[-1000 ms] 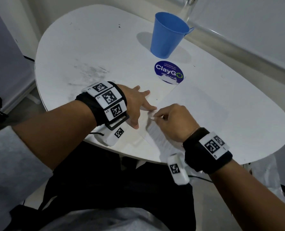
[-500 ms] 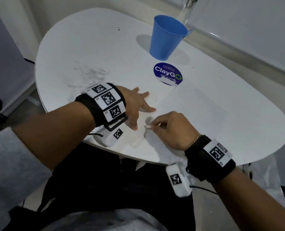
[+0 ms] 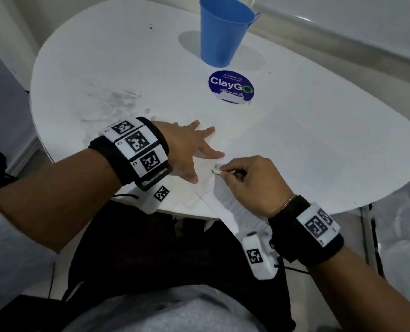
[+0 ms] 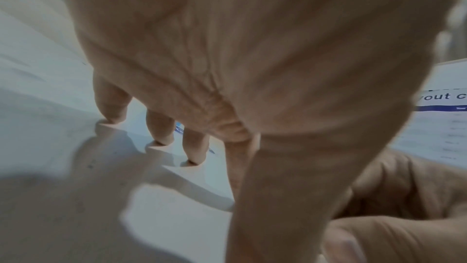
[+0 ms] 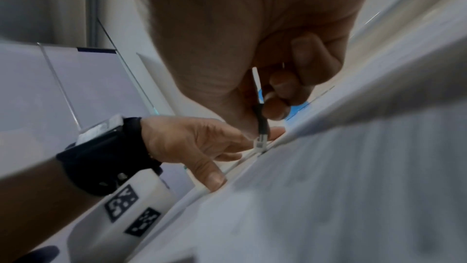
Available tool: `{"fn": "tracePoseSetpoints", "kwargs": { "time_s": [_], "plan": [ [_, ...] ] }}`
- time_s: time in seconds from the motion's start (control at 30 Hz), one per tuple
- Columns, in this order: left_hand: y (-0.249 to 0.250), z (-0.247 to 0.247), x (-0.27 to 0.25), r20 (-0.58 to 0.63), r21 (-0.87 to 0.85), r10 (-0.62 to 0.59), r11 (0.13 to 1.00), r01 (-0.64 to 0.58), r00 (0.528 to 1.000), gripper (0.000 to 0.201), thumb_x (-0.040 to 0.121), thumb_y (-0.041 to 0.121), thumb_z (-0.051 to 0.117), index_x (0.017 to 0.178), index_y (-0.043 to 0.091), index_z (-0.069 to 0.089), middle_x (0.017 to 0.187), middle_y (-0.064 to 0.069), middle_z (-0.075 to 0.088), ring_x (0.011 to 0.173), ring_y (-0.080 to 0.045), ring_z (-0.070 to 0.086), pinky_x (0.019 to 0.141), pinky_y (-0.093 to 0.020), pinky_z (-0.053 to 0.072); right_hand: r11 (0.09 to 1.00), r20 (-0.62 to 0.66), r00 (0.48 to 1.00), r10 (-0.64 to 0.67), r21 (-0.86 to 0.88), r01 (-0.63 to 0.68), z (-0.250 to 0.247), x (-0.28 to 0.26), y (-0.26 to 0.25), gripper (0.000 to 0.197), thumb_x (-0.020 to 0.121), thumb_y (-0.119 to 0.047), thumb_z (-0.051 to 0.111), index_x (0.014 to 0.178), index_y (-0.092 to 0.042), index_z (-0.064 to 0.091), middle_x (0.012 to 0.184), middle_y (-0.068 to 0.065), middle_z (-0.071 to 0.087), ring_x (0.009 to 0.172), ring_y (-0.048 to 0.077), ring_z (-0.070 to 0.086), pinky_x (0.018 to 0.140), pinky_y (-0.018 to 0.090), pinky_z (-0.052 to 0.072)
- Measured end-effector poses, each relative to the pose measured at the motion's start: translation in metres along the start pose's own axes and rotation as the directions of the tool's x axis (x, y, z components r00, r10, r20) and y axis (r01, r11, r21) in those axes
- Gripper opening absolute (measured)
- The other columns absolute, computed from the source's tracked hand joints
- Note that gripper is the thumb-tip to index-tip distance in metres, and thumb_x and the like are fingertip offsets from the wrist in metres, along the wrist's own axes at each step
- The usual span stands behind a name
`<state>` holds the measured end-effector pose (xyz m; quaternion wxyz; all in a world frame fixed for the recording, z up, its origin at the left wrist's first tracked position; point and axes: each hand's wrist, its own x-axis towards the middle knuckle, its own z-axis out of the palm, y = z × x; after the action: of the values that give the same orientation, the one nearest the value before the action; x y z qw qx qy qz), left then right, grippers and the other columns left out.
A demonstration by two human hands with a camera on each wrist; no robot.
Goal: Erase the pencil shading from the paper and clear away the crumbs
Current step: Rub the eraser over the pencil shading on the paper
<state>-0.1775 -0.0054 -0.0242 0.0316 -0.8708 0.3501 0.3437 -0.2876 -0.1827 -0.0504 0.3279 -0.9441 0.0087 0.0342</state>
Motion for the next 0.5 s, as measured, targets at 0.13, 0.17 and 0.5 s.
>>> {"fn": "tracePoseSetpoints", "kwargs": {
  "time_s": [0.13, 0.17, 0.5],
  "plan": [
    [0.0, 0.001, 0.001, 0.008, -0.001, -0.016, 1.0, 0.016, 1.0, 0.084, 0.091, 0.048, 0.068, 0.147, 0.067, 0.008, 0.162, 0.02, -0.027, 0.15, -0.01, -0.026, 0.125, -0.053, -0.002, 0.997, 0.013, 0.998, -0.059, -0.043, 0.059, 0.006, -0.005, -0.009, 0.014, 0.092, -0.026, 0.066, 0.099, -0.025, 0.078, 0.059, -0.024, 0.054, 0.054, -0.003, 0.052, 0.059, 0.014, 0.04],
    [0.0, 0.002, 0.002, 0.005, -0.001, -0.018, 1.0, 0.018, 1.0, 0.084, 0.091, 0.049, 0.068, 0.146, 0.068, 0.009, 0.162, 0.021, -0.027, 0.15, -0.009, -0.026, 0.125, -0.053, 0.0, 0.995, 0.025, 0.997, -0.077, -0.067, 0.079, 0.006, -0.007, -0.01, 0.015, 0.092, -0.027, 0.066, 0.101, -0.026, 0.078, 0.062, -0.023, 0.057, 0.056, -0.002, 0.052, 0.061, 0.016, 0.043],
    [-0.003, 0.004, 0.005, -0.007, -0.027, -0.014, 1.0, 0.014, 1.0, 0.083, 0.089, 0.047, 0.07, 0.143, 0.072, 0.013, 0.162, 0.024, -0.025, 0.15, -0.006, -0.025, 0.125, -0.051, 0.01, 0.996, 0.084, 0.994, -0.064, -0.055, 0.069, 0.01, -0.016, -0.012, 0.02, 0.093, -0.028, 0.063, 0.108, -0.024, 0.076, 0.08, -0.015, 0.072, 0.061, -0.003, 0.054, 0.066, 0.012, 0.042]
  ]
}}
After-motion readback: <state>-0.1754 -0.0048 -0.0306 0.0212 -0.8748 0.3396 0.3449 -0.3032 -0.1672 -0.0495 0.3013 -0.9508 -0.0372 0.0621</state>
